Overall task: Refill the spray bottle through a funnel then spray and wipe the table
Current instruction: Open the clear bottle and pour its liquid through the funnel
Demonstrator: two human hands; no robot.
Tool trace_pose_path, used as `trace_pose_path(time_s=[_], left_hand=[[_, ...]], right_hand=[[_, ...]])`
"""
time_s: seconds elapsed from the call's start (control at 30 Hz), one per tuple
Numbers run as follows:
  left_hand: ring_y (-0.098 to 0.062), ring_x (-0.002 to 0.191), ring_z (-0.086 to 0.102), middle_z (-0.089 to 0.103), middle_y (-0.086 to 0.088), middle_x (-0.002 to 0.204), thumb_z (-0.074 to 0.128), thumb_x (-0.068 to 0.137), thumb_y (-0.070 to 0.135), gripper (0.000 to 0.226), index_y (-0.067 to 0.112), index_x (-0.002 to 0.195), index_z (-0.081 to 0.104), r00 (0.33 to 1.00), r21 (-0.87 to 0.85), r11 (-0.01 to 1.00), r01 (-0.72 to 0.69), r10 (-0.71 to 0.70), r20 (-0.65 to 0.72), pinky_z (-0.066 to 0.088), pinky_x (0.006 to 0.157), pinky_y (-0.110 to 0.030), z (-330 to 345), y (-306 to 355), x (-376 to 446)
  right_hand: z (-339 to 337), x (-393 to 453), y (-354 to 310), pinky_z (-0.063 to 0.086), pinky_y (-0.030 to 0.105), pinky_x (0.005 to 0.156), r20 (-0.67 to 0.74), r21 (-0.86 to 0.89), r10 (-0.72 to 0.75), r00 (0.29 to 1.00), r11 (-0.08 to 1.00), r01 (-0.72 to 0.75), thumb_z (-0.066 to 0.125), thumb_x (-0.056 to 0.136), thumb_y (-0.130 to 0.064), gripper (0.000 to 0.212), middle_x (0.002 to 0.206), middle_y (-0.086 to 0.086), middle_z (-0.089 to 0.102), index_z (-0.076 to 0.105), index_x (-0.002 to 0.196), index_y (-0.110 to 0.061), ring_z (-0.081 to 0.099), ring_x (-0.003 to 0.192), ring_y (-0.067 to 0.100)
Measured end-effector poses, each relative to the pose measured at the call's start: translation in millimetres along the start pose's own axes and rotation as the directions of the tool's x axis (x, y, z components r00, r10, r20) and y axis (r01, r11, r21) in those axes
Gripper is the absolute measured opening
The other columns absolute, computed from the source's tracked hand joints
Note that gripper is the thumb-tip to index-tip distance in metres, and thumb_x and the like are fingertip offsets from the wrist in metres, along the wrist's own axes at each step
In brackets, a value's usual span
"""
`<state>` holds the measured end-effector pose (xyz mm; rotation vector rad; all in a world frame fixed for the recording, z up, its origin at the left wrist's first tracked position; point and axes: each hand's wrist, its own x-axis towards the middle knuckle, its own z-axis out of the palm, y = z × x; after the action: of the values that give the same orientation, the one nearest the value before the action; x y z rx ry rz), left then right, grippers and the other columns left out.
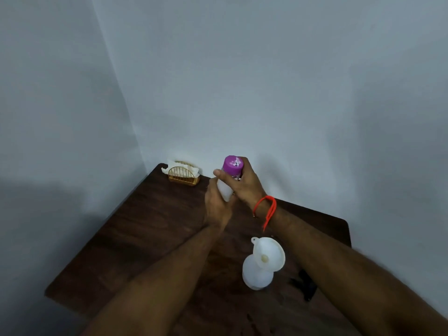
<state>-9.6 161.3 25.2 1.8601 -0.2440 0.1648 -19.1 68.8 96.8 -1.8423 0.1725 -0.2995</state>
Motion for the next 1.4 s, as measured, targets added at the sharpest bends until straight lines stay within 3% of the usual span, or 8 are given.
trace_pose_path(time_s=[0.13,0.4,0.53,0.73,0.93,1.1,1.3,1.4], left_hand=[[-0.012,0.084,0.065,0.067,0.006,0.089,0.075,0.073,0.036,0.039,0.021,0.103,0.055,0.999,-0.02,1.0,0.018,-0.017,0.034,0.055,0.074,-0.034,0.5,27.4,-13.9],[-0.006,0.089,0.065,0.067,0.011,0.093,0.076,0.07,0.019,0.044,0.024,0.111,0.061,0.982,-0.044,0.998,0.045,-0.036,0.188,0.051,0.071,-0.02,-28.7,42.6,-34.7],[-0.008,0.081,0.061,0.06,0.012,0.087,0.078,0.075,0.015,0.038,0.024,0.102,0.054,0.991,-0.035,0.998,0.053,-0.048,0.128,0.047,0.064,-0.017,-38.3,54.0,-33.3],[-0.006,0.078,0.058,0.056,0.01,0.088,0.078,0.077,0.019,0.04,0.023,0.106,0.051,0.988,0.052,0.999,-0.014,0.006,0.156,0.039,0.058,-0.007,-43.0,65.0,-32.9],[-0.005,0.079,0.059,0.06,0.006,0.09,0.078,0.075,0.019,0.038,0.022,0.105,0.054,0.984,0.055,0.998,-0.03,0.02,0.176,0.041,0.059,-0.007,-34.8,65.4,-39.6],[-0.006,0.08,0.06,0.059,0.01,0.087,0.077,0.074,0.021,0.037,0.021,0.105,0.056,0.974,0.085,0.994,-0.072,0.051,0.219,0.041,0.06,-0.006,-31.2,62.9,-44.3],[-0.011,0.077,0.062,0.064,0.006,0.086,0.078,0.072,0.019,0.036,0.019,0.103,0.058,0.963,0.088,0.992,-0.092,0.067,0.26,0.047,0.058,-0.008,-26.5,57.9,-44.6],[-0.008,0.079,0.063,0.063,0.013,0.088,0.077,0.075,0.021,0.04,0.026,0.108,0.057,0.947,0.078,0.99,-0.12,0.09,0.309,0.046,0.06,-0.006,-25.6,60.4,-48.7]], right_hand=[[-13.8,-21.6,-16.7,0.049,0.018,0.071,-0.193,0.019,-0.066,0.979,0.997,0.071,0.078,0.08,-0.042,0.045,0.093,-0.005,0.062,0.055,0.108,-0.016,0.06,0.082,0.01],[-65.0,-34.5,-39.1,0.058,0.035,0.087,0.329,-0.063,-0.177,0.927,0.976,0.209,0.08,0.079,-0.036,0.047,0.117,0.0,0.06,0.059,0.12,-0.026,0.061,0.108,0.017],[-97.8,-32.1,-49.3,0.057,0.036,0.079,0.177,0.059,-0.195,0.965,0.98,0.188,0.067,0.089,-0.009,0.046,0.109,0.004,0.055,0.055,0.128,-0.029,0.061,0.093,0.024],[-94.3,-44.3,-91.2,0.051,0.033,0.074,0.198,-0.682,-0.048,0.979,0.711,0.173,0.04,0.073,-0.089,0.066,0.09,-0.011,0.067,0.056,0.117,-0.042,0.062,0.081,0.013],[-93.9,-38.6,-100.9,0.047,0.035,0.096,0.511,-0.576,-0.011,0.86,0.738,0.352,0.062,0.086,-0.027,0.058,0.13,0.002,0.053,0.042,0.14,-0.037,0.051,0.115,0.021],[-100.4,-45.5,-94.8,0.048,0.036,0.087,0.315,-0.769,0.07,0.947,0.603,0.211,0.052,0.081,-0.075,0.063,0.116,-0.001,0.06,0.047,0.13,-0.036,0.056,0.106,0.021],[-109.8,-46.8,-93.9,0.046,0.038,0.096,0.487,-0.679,0.092,0.869,0.665,0.31,0.065,0.081,-0.028,0.068,0.123,0.005,0.05,0.034,0.139,-0.045,0.049,0.112,0.025],[-109.9,-49.5,-97.3,0.048,0.037,0.096,0.442,-0.742,0.149,0.884,0.615,0.267,0.064,0.083,-0.057,0.06,0.126,0.001,0.053,0.041,0.137,-0.042,0.052,0.113,0.022]])
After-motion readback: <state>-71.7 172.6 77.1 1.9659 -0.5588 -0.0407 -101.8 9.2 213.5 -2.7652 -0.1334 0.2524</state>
